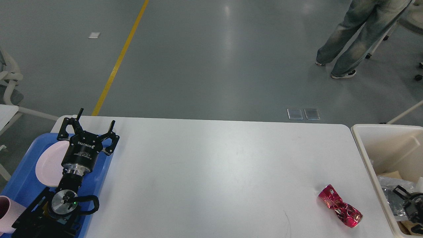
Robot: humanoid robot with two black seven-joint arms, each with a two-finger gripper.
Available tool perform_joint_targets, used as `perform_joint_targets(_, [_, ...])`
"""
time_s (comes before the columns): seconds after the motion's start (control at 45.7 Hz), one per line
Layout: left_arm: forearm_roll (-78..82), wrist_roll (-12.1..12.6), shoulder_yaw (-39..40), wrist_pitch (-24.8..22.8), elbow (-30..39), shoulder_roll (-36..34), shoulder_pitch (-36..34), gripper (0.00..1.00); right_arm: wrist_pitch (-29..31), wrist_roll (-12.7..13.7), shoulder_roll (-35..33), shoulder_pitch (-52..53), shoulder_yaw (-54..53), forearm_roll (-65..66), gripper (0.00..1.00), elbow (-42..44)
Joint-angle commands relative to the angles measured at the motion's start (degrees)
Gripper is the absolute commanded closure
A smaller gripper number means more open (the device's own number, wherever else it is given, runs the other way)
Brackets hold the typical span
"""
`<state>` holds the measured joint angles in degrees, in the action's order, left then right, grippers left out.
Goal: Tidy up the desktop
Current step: 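Raise the right gripper out of the bin toward the red can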
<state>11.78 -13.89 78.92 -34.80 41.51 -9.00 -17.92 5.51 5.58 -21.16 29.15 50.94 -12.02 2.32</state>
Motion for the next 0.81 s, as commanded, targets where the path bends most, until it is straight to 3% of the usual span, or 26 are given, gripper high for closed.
perform_joint_targets(0.0, [0.0, 0.0, 0.0, 0.0, -0.03, 0.03, -0.01, 0.04, -5.15, -0.13, 0.33, -0.76, 0.04, 0.07, 0.03, 0.05])
perform_joint_targets(0.481, [0.0, 0.0, 0.0, 0.0, -0.03, 0.03, -0.01, 0.04, -6.83, -0.39, 0.33, -0.76, -0.14, -0.02, 0.0, -0.83])
perform_joint_targets(0.787, [0.0, 0.0, 0.0, 0.0, -0.03, -0.06, -0.01, 0.04, -3.59, -0.04, -2.39, 3.62, 0.74, 1.12, 0.0, -7.06])
